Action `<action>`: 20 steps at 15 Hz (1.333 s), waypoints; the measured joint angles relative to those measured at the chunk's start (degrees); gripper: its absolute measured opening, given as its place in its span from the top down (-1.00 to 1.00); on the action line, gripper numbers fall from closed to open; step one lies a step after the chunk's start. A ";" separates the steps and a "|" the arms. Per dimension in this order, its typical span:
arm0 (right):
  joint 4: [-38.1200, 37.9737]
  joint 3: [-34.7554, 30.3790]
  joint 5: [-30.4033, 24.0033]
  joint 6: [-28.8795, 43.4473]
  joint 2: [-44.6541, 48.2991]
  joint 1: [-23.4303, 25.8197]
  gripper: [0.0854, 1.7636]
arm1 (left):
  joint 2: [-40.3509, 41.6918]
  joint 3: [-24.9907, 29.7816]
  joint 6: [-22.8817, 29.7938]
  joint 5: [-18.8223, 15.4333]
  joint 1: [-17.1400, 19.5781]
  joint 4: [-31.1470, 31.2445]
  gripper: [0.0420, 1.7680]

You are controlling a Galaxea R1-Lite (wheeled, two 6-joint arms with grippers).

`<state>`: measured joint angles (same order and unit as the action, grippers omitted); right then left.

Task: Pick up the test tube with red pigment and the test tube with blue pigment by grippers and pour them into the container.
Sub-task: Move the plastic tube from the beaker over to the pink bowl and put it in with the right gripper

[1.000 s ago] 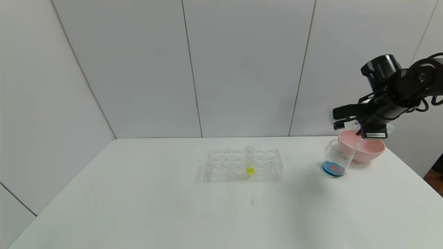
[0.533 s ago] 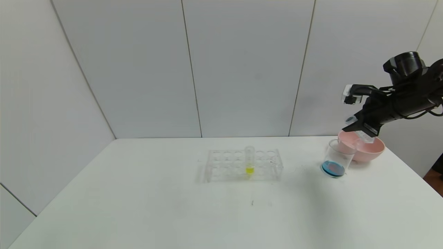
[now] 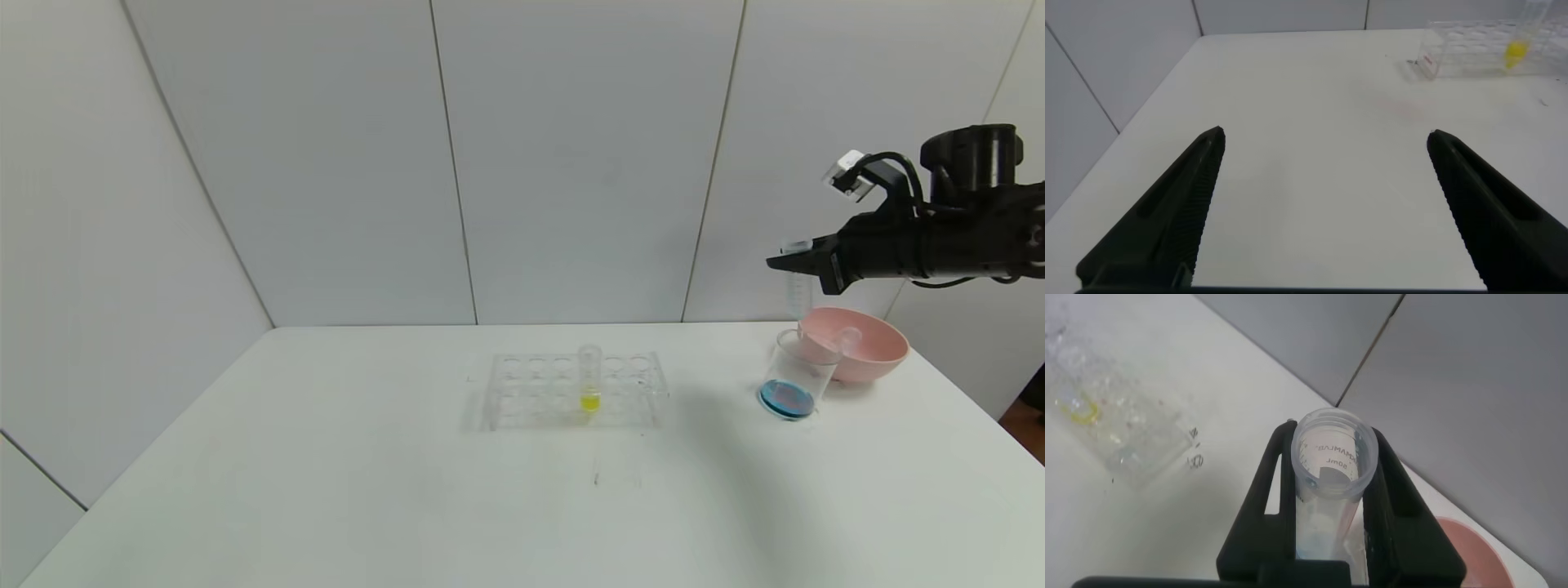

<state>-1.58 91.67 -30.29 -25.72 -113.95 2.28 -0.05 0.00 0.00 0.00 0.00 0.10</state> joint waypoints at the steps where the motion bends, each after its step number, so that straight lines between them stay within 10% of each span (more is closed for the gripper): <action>1: 7.00 -4.08 -0.16 4.08 0.88 0.11 0.48 | 0.02 0.00 0.00 0.00 0.00 0.00 -1.00; 9: 42.23 -27.73 9.91 20.80 5.66 2.68 0.48 | 0.00 0.00 0.00 0.00 0.00 -0.02 -1.00; 20: 44.31 -31.98 10.37 23.26 5.18 4.57 0.48 | 0.02 0.00 0.00 0.00 0.00 -0.02 -1.00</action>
<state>42.73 59.70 -19.92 -2.46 -108.76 6.85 -0.02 0.00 0.00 0.00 0.00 0.07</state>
